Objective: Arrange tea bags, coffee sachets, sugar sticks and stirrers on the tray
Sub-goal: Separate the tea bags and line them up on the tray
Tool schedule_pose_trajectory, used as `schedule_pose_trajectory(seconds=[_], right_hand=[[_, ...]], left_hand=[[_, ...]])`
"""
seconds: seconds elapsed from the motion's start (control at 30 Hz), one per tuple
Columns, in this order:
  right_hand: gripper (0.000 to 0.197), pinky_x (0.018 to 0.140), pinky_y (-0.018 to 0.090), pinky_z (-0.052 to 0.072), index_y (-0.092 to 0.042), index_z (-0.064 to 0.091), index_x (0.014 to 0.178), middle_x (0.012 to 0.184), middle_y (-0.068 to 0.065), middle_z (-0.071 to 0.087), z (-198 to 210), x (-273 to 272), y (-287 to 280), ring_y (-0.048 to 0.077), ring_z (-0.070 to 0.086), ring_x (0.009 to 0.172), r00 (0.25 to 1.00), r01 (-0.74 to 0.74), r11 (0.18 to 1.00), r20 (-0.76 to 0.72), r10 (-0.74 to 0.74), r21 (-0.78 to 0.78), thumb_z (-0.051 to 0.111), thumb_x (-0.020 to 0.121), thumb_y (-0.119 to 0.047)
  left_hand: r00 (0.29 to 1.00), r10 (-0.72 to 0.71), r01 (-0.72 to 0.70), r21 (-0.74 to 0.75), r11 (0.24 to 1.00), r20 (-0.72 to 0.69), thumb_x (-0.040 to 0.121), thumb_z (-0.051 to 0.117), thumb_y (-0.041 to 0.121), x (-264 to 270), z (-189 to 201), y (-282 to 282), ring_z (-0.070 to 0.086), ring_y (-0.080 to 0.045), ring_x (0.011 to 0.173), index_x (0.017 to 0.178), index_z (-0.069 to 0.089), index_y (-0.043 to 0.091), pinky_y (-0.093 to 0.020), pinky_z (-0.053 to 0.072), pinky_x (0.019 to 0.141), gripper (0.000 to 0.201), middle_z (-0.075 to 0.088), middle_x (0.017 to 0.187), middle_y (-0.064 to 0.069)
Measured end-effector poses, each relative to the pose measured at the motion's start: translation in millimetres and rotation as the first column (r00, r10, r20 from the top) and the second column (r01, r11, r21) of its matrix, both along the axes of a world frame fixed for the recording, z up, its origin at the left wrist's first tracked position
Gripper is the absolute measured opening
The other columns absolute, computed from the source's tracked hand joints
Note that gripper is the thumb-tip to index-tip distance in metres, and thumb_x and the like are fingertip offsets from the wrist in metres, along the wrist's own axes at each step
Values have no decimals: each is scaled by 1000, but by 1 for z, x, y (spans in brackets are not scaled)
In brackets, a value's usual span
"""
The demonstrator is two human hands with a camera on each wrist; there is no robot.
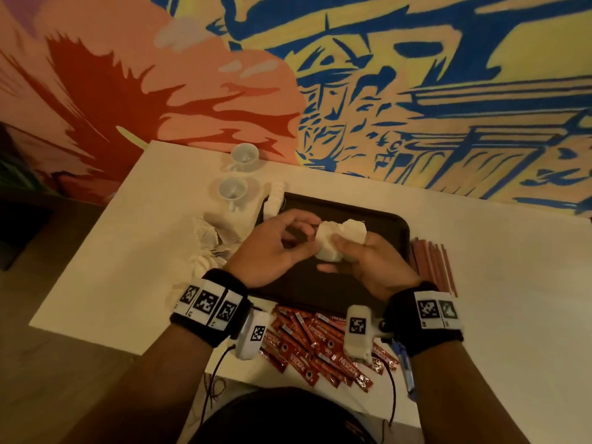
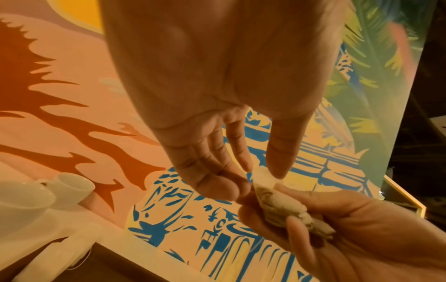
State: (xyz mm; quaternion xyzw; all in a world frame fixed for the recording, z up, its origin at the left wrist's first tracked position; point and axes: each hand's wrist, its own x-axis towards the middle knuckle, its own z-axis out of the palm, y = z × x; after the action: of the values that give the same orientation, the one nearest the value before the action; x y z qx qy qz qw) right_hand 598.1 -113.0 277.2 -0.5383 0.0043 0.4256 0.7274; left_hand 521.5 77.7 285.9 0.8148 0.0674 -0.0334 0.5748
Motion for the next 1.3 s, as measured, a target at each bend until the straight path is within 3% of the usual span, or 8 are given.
schedule_pose_trajectory(seconds=[0.17, 0.33, 0.43, 0.6, 0.83, 1.03, 1.17, 1.3], right_hand=[[19, 78, 33, 63, -5, 70, 113, 108, 14, 75, 16, -20, -26, 29, 73, 103, 990, -11, 1000, 140, 12, -12, 63, 96, -11], [16, 75, 32, 63, -9, 71, 108, 107, 11, 76, 25, -30, -41, 27, 73, 103, 981, -8, 1000, 194, 10, -11, 69, 92, -11], [13, 75, 32, 62, -9, 70, 102, 104, 10, 76, 26, -37, -53, 25, 74, 100, 978, 11, 1000, 207, -10, 0, 71, 90, -12], [13, 77, 36, 62, -5, 65, 107, 106, 20, 74, 22, -44, -72, 26, 72, 95, 971, 32, 999, 236, -27, -14, 61, 100, -15], [18, 63, 32, 55, -6, 62, 115, 97, 9, 73, 20, -50, -63, 20, 65, 81, 959, 70, 998, 278, -64, -11, 48, 105, -7], [25, 55, 27, 44, -16, 73, 108, 84, 6, 56, 24, -62, -58, 11, 48, 68, 933, -56, 997, 353, 74, -60, 67, 95, -37], [14, 54, 28, 43, -18, 74, 98, 74, -5, 62, 24, -61, -57, 15, 51, 65, 856, -137, 977, 476, 199, -161, 77, 89, -28], [14, 50, 26, 43, -15, 72, 96, 81, 7, 67, 25, -58, -59, 20, 51, 60, 804, -148, 965, 542, 245, -215, 78, 88, -26]], left_hand=[[1000, 15, -15, -41, 999, -9, 92, 71, 26, -17, 19, -27, 66, -19, 97, 123, 63, 27, -32, 58, 65, 32, 65, 101, 3], [990, 131, -130, -14, 991, 47, 95, 67, 18, -30, 30, -49, 66, -8, 77, 101, 68, 27, -33, 57, 64, 11, 69, 94, -3], [981, 183, -181, -45, 983, 57, 97, 63, 15, -39, 34, -58, 66, -10, 80, 104, 68, 15, -29, 56, 64, 8, 70, 95, -7], [968, 252, -244, -174, 954, 23, 101, 55, 11, -53, 42, -70, 69, -21, 83, 104, 60, 11, -45, 57, 71, 6, 70, 102, -19], [964, 266, -265, -162, 950, -20, 101, 56, 15, -65, 47, -74, 72, -23, 77, 112, 61, 11, -34, 58, 66, 12, 74, 92, -12], [959, 281, -282, -187, 941, -31, 101, 57, 17, -72, 51, -79, 72, -23, 76, 112, 64, 6, -32, 59, 69, 16, 74, 89, -16], [955, 294, -293, -199, 935, -21, 102, 56, 15, -75, 49, -78, 70, -24, 74, 113, 63, 1, -31, 59, 68, 20, 71, 96, -21], [958, 284, -276, -149, 949, 34, 99, 61, 17, -77, 52, -74, 69, -20, 72, 115, 65, 6, -30, 59, 66, 20, 71, 94, -13]])
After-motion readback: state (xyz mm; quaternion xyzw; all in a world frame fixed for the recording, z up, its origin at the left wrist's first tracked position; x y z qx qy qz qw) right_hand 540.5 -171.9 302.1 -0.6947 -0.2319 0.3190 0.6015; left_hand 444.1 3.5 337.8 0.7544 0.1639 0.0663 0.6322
